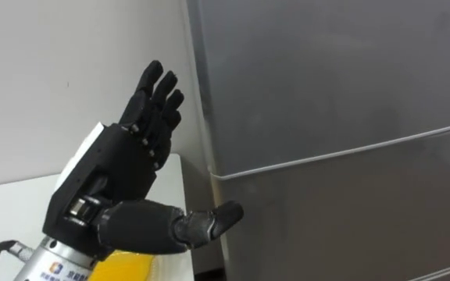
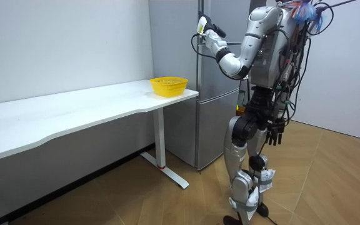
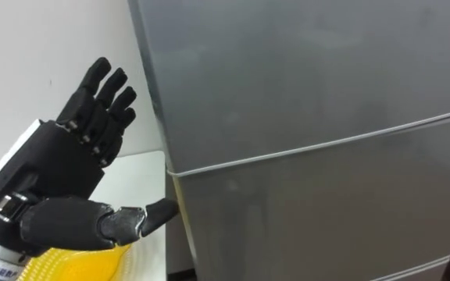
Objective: Retrieve from the upper fridge
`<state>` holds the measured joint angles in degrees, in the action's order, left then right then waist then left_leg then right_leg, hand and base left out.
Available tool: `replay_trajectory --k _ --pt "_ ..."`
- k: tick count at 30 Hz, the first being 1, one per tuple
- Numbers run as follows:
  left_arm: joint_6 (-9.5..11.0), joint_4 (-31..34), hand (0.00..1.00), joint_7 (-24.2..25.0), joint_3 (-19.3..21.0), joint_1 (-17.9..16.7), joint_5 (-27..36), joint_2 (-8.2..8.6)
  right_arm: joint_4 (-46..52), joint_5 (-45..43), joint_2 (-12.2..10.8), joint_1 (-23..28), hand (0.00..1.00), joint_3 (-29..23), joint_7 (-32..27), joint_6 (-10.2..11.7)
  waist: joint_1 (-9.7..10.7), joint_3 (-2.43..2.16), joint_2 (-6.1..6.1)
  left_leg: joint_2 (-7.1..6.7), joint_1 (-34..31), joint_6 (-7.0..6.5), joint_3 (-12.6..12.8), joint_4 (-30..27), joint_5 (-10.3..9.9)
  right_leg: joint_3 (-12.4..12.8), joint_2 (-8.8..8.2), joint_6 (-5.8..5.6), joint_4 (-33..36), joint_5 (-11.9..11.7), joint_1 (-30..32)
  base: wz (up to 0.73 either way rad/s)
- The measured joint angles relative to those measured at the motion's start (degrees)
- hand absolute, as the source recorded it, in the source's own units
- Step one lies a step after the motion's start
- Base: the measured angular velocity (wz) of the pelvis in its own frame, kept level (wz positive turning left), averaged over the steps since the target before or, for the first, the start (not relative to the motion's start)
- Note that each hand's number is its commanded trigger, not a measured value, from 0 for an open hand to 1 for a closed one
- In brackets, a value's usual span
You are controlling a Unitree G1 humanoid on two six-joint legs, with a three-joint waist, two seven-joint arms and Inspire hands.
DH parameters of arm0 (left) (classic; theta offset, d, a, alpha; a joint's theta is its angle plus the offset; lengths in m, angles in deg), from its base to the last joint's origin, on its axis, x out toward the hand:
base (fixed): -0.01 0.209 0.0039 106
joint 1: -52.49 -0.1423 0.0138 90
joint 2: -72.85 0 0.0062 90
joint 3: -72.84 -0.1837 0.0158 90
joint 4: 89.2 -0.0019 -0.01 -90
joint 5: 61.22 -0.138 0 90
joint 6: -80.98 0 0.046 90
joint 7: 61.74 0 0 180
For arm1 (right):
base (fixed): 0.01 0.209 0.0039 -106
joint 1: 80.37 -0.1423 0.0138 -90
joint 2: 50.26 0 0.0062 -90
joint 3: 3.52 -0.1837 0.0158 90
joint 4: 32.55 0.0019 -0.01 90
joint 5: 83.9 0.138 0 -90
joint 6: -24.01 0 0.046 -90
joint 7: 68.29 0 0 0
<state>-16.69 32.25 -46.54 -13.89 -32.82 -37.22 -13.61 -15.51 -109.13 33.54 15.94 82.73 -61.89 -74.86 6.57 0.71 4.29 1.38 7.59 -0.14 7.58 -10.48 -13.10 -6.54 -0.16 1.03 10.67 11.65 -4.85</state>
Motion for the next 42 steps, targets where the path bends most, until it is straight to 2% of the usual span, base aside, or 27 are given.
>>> replay_trajectory --k 11,18,28,42 --pt "0.0 -1.92 0.0 -0.11 -0.1 0.92 0.01 -0.03 0.02 -0.04 -0.02 0.01 0.0 0.08 0.3 0.02 0.39 -0.09 -0.33 0.02 0.19 0.0 0.21 0.12 0.0 0.01 0.0 0.05 0.17 -0.03 -0.14 0.0" --pt "0.0 -4.04 0.0 -1.14 -0.1 2.21 0.0 -0.04 -0.08 -0.05 -0.05 0.08 0.0 0.07 0.64 -0.02 0.82 -0.16 -1.19 0.02 0.63 0.0 0.41 0.41 0.0 0.37 0.08 0.05 0.14 -0.03 -0.26 -0.02" --pt "0.0 -4.04 0.0 -1.09 -0.1 2.21 -0.01 -0.04 -0.1 -0.05 -0.06 0.12 0.0 0.06 0.76 -0.03 0.87 -0.32 -0.97 0.09 1.44 0.0 1.56 0.79 0.0 1.57 0.28 0.06 0.18 -0.05 -0.23 -0.06" --pt "-0.01 -4.09 0.0 -1.15 -0.49 2.23 0.01 -0.04 -0.64 -0.06 -0.04 -0.22 0.0 0.13 0.7 -0.03 1.25 -0.33 -0.91 0.11 1.86 0.0 1.71 0.87 0.0 1.64 0.26 0.08 0.09 -0.07 -0.85 0.0"
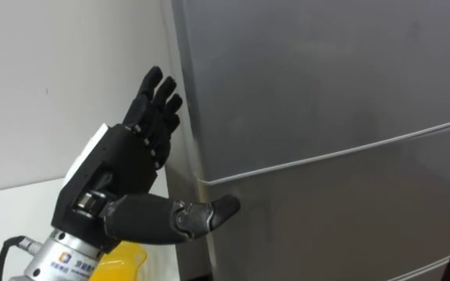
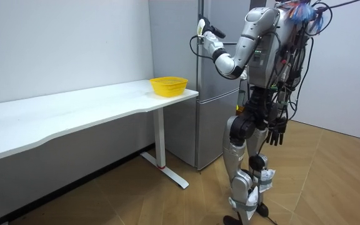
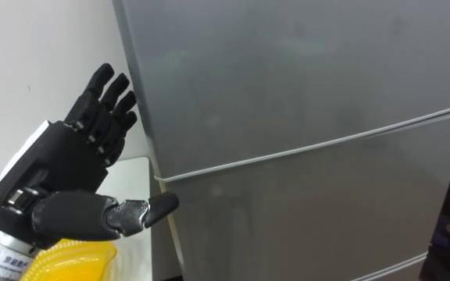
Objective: Retrieve from the upper fridge
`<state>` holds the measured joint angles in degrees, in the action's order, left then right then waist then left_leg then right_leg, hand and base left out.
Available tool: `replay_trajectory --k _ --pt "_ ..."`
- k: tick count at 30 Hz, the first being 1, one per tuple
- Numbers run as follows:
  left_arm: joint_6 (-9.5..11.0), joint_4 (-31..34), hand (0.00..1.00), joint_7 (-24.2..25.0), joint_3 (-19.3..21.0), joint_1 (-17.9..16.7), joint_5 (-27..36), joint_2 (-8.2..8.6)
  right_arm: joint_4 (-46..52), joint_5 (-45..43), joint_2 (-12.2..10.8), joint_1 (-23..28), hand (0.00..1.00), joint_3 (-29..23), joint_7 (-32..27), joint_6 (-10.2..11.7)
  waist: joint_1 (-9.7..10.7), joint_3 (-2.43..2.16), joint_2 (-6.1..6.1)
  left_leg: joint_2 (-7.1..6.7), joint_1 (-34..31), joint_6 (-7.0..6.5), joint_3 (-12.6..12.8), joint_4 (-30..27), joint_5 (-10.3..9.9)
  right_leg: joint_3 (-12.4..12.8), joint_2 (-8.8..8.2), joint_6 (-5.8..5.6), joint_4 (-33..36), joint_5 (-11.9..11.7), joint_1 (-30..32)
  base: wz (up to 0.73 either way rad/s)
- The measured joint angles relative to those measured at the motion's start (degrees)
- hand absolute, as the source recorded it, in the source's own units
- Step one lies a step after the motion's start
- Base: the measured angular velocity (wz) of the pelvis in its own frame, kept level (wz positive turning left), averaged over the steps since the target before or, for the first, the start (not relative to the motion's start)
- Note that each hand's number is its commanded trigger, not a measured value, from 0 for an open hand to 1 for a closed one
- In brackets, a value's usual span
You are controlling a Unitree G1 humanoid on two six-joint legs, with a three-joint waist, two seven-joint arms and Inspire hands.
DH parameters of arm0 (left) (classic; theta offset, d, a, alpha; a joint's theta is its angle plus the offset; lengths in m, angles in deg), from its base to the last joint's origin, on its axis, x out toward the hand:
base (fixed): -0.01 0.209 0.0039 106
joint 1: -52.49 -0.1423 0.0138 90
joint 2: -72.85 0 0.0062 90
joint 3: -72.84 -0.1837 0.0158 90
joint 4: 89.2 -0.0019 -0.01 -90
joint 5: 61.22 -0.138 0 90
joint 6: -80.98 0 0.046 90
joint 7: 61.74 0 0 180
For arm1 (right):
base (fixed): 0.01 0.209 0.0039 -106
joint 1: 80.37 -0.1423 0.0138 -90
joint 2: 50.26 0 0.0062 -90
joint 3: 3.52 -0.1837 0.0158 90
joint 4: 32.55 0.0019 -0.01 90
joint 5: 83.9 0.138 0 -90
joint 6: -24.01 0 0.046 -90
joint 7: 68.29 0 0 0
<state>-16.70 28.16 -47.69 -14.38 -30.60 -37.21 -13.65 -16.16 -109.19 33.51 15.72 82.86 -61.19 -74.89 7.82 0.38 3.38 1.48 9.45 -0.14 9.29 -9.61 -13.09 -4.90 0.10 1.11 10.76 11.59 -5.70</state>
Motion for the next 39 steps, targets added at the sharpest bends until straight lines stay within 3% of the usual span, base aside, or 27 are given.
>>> replay_trajectory --k 10,14,15,16,17,22,30,31,33,34,35,39 --pt "-0.03 -0.43 0.0 0.61 -3.1 0.07 0.03 -0.23 -1.94 -0.04 0.0 -1.16 0.0 0.34 0.25 0.01 0.35 0.09 0.15 0.0 -0.06 0.0 -0.01 0.0 0.0 -0.22 -0.04 0.0 -0.02 0.01 -0.12 0.01" --pt "-0.05 -0.42 0.0 1.27 -3.16 0.1 0.12 -2.3 -1.98 -0.04 0.13 -1.54 0.0 0.7 0.58 -0.02 0.62 0.12 0.09 -0.02 -0.21 0.0 -0.11 0.0 0.0 -0.28 -0.08 -0.03 -0.05 0.02 0.0 0.01" --pt "-0.06 -0.42 0.22 1.39 -3.15 0.12 0.12 -2.44 -1.94 -0.04 0.14 -1.59 0.0 0.7 0.58 -0.02 0.61 0.12 0.08 -0.03 -0.23 0.0 -0.12 0.0 0.0 -0.28 -0.09 -0.04 -0.08 0.03 0.05 0.0" --pt "-0.11 -0.41 0.8 1.6 -3.15 0.22 0.07 -2.54 -1.94 -0.04 0.15 -1.74 0.0 0.71 0.59 -0.01 0.61 0.12 0.08 -0.05 -0.3 0.0 -0.11 0.0 0.0 -0.26 -0.1 -0.07 -0.13 0.04 0.15 0.0" --pt "-0.49 -0.41 1.0 1.7 -3.16 0.61 0.07 -2.56 -1.94 -0.04 0.15 -1.85 0.0 0.82 0.6 -0.01 0.56 0.14 0.06 -0.07 -0.32 0.0 -0.12 0.0 0.0 -0.26 -0.1 -0.07 -0.13 0.05 0.17 0.0" --pt "-1.11 -0.42 1.0 1.1 -2.74 1.49 -0.2 -4.07 -1.99 -0.03 0.77 -2.02 0.0 2.42 0.72 0.0 0.18 0.14 0.07 -0.11 -0.47 0.0 -0.13 0.0 0.0 -0.33 -0.12 -0.16 -0.13 0.0 0.17 0.02" --pt "-0.91 -0.38 1.0 0.03 -1.7 2.11 -1.14 -4.24 -2.19 -0.03 1.82 -2.14 0.0 2.46 1.1 0.0 -0.08 0.11 0.09 -0.25 -0.74 0.0 -0.24 -0.02 0.0 -1.36 -0.69 -0.3 -0.28 -0.01 -0.17 0.09" --pt "-0.96 -0.51 0.93 -0.32 -1.55 2.37 -1.18 -4.24 -2.16 -0.03 1.82 -2.18 0.0 2.47 1.15 0.03 -0.07 0.09 0.14 -0.28 -0.75 0.0 -0.24 -0.02 0.0 -1.36 -0.7 -0.32 -0.28 0.0 -0.17 0.0" --pt "-0.92 -0.5 0.55 -0.6 -1.56 2.9 -1.14 -4.24 -2.19 -0.03 1.82 -2.14 0.0 2.48 1.18 0.01 -0.07 0.06 0.21 -0.3 -0.76 0.0 -0.22 -0.02 0.0 -1.38 -0.69 -0.35 -0.25 0.02 -0.18 0.0" --pt "-0.76 -0.5 0.08 -0.61 -1.57 3.38 -1.12 -4.24 -2.2 -0.03 1.82 -2.12 0.0 2.48 1.23 0.0 -0.08 0.03 0.26 -0.31 -0.75 0.0 -0.22 -0.02 0.0 -1.39 -0.69 -0.35 -0.24 0.02 -0.19 0.0" --pt "-0.68 -0.49 0.0 -0.53 -1.87 3.87 -1.12 -4.24 -2.19 -0.02 1.84 -2.13 0.0 2.48 1.23 0.0 -0.08 0.01 0.29 -0.31 -0.75 0.0 -0.21 -0.02 0.0 -1.39 -0.69 -0.35 -0.23 0.02 -0.2 0.0" --pt "-0.51 -0.25 0.0 0.97 -4.46 4.18 -0.92 -4.04 -2.24 0.0 1.99 -2.1 0.0 2.84 1.2 0.01 0.02 -0.1 0.71 -0.35 -0.71 0.0 -0.12 -0.03 0.0 -1.33 -0.64 -0.39 -0.19 -0.01 -0.2 0.0"
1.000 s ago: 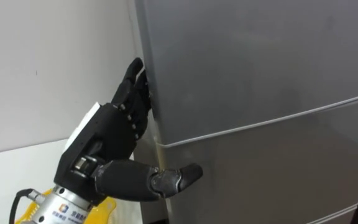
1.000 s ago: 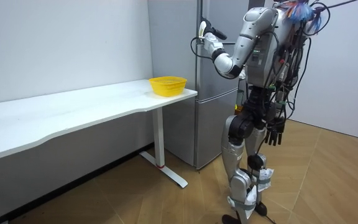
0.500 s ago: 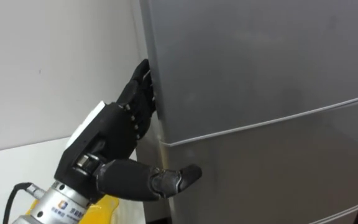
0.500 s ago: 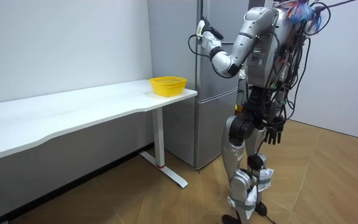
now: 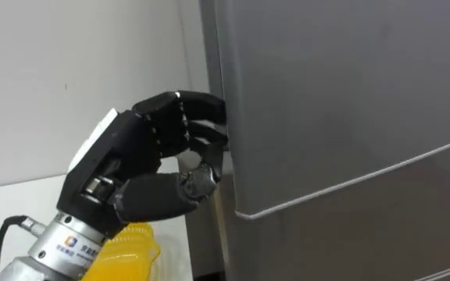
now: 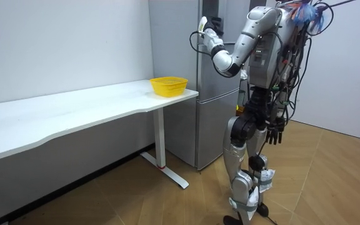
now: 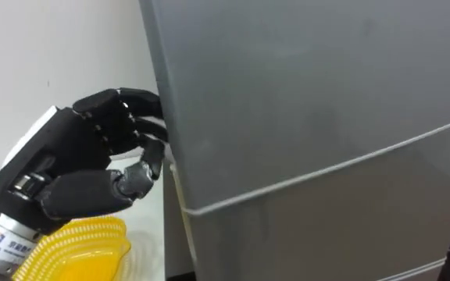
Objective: Retrieve from the upper fridge
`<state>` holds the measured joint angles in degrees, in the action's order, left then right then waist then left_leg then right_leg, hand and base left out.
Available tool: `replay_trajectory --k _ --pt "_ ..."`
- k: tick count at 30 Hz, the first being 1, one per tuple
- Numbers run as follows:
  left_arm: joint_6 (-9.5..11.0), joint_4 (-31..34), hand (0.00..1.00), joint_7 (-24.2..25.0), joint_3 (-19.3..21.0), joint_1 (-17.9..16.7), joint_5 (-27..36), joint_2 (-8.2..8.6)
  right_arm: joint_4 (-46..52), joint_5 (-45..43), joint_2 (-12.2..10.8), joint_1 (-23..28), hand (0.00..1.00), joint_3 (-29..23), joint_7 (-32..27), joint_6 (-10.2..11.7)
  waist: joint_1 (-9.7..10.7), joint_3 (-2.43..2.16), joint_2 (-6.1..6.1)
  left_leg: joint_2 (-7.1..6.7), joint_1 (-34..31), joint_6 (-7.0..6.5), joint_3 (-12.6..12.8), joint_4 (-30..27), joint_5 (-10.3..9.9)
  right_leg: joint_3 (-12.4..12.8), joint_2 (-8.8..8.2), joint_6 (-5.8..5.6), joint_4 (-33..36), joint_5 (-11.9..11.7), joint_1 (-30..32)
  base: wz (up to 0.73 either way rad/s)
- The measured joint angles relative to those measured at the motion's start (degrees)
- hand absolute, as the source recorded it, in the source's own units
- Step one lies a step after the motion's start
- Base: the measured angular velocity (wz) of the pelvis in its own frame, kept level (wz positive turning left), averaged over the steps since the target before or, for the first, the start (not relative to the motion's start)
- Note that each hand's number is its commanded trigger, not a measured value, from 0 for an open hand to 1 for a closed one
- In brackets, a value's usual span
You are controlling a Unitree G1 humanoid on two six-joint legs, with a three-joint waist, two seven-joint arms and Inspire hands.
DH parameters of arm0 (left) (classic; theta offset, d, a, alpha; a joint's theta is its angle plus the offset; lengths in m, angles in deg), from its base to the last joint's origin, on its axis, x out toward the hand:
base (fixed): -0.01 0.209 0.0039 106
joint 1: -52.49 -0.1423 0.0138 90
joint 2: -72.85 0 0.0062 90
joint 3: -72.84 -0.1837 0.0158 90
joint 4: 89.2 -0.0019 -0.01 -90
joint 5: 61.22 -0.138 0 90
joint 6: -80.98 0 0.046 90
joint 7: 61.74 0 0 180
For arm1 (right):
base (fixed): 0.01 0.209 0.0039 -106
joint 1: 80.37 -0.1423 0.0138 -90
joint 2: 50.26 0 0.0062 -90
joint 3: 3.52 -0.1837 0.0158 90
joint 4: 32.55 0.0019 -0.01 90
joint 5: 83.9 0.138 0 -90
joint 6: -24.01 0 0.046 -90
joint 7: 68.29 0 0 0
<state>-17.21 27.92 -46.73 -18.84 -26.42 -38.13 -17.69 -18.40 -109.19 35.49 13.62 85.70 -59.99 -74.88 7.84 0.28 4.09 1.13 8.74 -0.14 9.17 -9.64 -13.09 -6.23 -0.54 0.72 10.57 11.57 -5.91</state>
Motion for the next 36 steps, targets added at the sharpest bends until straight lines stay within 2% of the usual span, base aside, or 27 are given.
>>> replay_trajectory --k 5,15,22,36 --pt "0.72 0.6 0.0 3.45 -2.11 0.15 3.87 -0.3 0.03 -0.07 -0.02 -0.01 0.0 1.76 0.02 0.09 -0.07 0.05 0.14 0.08 0.02 0.0 0.02 0.0 0.0 -0.1 -0.16 0.0 0.05 0.0 -0.02 0.02" --pt "1.28 2.39 0.0 6.99 -4.45 0.15 4.26 -0.29 0.01 -1.18 -0.08 0.46 0.0 1.79 0.01 0.14 0.01 0.0 -0.38 0.15 -0.03 -0.01 0.04 -0.13 0.0 -0.12 -0.1 0.0 0.17 0.01 0.17 0.0" --pt "2.17 3.02 0.0 7.21 -5.97 0.16 4.26 -0.29 0.02 -1.81 -0.14 0.52 0.0 1.87 -0.2 0.33 0.02 -0.07 -0.43 0.13 -0.04 -0.01 0.06 -0.15 0.0 -0.08 -0.09 0.0 0.09 0.0 0.15 0.0" --pt "2.27 3.42 0.0 9.76 -6.6 1.01 4.26 -0.2 0.19 -1.83 -0.16 0.4 0.0 1.91 -1.92 0.83 0.52 -0.32 -0.1 0.15 -0.67 -0.01 0.13 -0.99 0.0 -0.14 -0.23 0.03 0.32 -0.01 0.47 0.0"
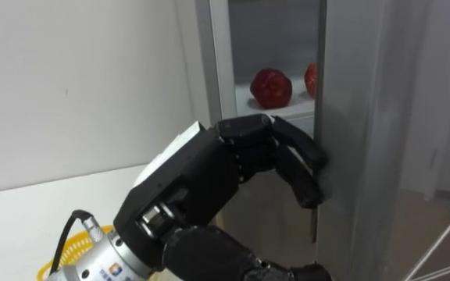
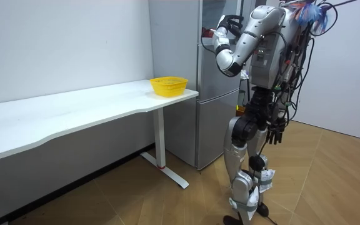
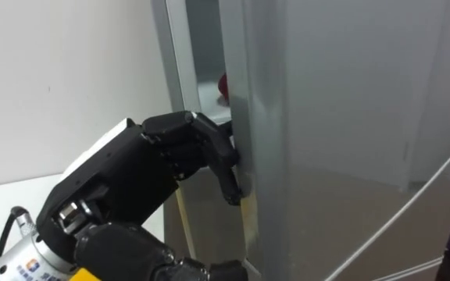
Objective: Retrieve from the upper fridge
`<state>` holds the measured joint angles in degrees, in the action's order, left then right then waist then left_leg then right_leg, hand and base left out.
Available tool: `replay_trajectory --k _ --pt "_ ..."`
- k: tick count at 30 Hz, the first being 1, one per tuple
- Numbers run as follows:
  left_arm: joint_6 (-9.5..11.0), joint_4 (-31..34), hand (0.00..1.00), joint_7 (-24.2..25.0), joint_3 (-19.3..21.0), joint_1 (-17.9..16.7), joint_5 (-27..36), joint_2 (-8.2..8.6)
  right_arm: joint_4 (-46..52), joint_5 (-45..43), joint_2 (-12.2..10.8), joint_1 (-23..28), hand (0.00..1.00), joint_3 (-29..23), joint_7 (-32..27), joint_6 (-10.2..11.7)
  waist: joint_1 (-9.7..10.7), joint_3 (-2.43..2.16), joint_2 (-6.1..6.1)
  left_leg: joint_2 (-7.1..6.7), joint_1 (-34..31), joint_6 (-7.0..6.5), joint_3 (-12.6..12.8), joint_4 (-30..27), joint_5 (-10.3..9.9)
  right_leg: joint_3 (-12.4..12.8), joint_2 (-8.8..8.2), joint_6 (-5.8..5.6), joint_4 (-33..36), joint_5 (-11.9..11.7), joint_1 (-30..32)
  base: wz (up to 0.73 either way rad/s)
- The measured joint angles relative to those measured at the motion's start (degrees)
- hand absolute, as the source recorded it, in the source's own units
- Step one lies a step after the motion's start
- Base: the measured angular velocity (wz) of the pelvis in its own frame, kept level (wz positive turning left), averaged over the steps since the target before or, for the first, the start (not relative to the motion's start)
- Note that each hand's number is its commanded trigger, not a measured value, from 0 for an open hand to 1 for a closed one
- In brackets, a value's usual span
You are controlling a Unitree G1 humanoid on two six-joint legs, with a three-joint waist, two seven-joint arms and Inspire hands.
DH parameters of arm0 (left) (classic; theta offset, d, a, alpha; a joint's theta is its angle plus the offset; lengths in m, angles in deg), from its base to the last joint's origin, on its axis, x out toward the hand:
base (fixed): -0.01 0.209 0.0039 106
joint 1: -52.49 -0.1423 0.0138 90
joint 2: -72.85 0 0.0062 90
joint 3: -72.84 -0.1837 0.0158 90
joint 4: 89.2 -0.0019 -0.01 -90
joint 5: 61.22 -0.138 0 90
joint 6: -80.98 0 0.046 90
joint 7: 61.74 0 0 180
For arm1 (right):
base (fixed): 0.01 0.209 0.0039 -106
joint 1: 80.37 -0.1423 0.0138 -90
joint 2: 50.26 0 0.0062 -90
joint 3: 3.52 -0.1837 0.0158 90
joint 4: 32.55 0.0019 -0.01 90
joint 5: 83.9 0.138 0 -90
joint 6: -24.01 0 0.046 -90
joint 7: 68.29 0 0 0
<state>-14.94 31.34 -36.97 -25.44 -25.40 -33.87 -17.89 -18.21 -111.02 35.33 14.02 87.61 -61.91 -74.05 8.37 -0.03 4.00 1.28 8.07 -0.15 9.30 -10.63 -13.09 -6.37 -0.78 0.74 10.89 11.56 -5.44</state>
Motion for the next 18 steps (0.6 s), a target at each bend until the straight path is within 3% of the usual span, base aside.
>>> replay_trajectory --k 15,18 --pt "0.05 -0.01 0.0 2.5 -3.48 2.15 1.93 0.28 -0.16 3.03 0.01 0.34 0.0 -0.13 -0.43 0.64 2.19 -0.02 -0.01 0.13 -0.36 0.0 1.79 -0.11 0.0 1.87 0.21 -0.01 0.87 -0.39 1.55 -0.06" --pt "0.01 -0.03 0.0 2.96 -3.59 2.65 2.21 0.31 -0.11 5.33 0.14 0.36 0.0 -0.18 0.0 0.97 2.45 0.02 0.08 0.31 -0.14 0.0 3.36 -0.1 0.0 3.22 0.83 -0.05 0.8 -0.65 1.84 -0.21"
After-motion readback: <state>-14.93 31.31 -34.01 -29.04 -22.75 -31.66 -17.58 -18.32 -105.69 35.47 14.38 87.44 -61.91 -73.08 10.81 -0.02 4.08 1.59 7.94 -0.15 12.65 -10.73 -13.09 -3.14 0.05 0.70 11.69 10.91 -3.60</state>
